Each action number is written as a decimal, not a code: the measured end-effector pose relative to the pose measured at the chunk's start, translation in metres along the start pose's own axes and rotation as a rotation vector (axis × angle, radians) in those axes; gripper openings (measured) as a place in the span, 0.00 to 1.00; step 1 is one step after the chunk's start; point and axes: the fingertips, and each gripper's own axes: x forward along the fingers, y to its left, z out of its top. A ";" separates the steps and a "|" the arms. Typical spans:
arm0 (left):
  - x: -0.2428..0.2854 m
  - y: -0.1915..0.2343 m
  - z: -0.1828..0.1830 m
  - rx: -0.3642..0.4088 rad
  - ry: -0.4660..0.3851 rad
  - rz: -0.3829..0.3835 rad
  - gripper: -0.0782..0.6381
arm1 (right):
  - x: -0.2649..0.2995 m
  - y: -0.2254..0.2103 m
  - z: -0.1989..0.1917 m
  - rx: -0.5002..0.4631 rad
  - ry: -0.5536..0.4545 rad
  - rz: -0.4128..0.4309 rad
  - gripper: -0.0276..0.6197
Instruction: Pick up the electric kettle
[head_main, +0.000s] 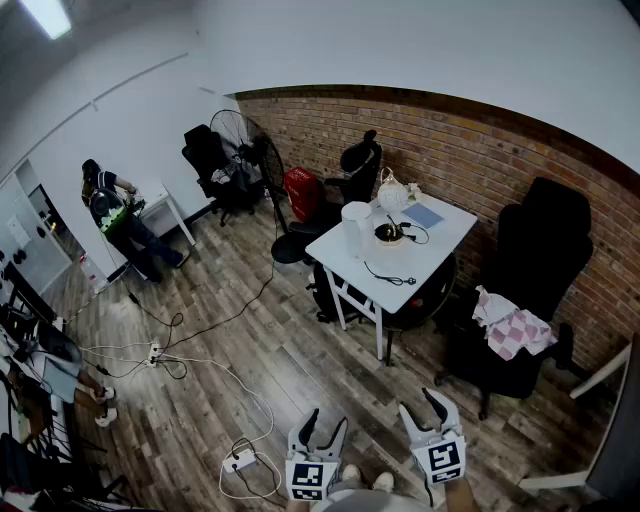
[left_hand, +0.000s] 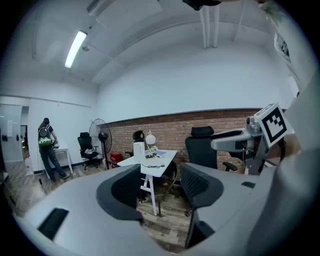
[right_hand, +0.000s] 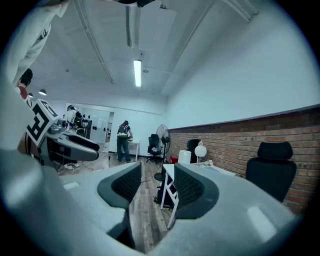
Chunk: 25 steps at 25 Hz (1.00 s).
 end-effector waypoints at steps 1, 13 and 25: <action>0.001 -0.001 0.002 0.008 -0.006 -0.002 0.45 | 0.000 0.000 0.001 0.001 -0.009 -0.003 0.36; 0.022 0.011 0.018 0.053 -0.037 -0.009 0.45 | 0.023 0.005 0.008 0.025 -0.018 0.004 0.36; 0.082 0.067 0.031 0.062 -0.045 -0.029 0.45 | 0.103 -0.006 0.013 0.007 0.005 0.000 0.36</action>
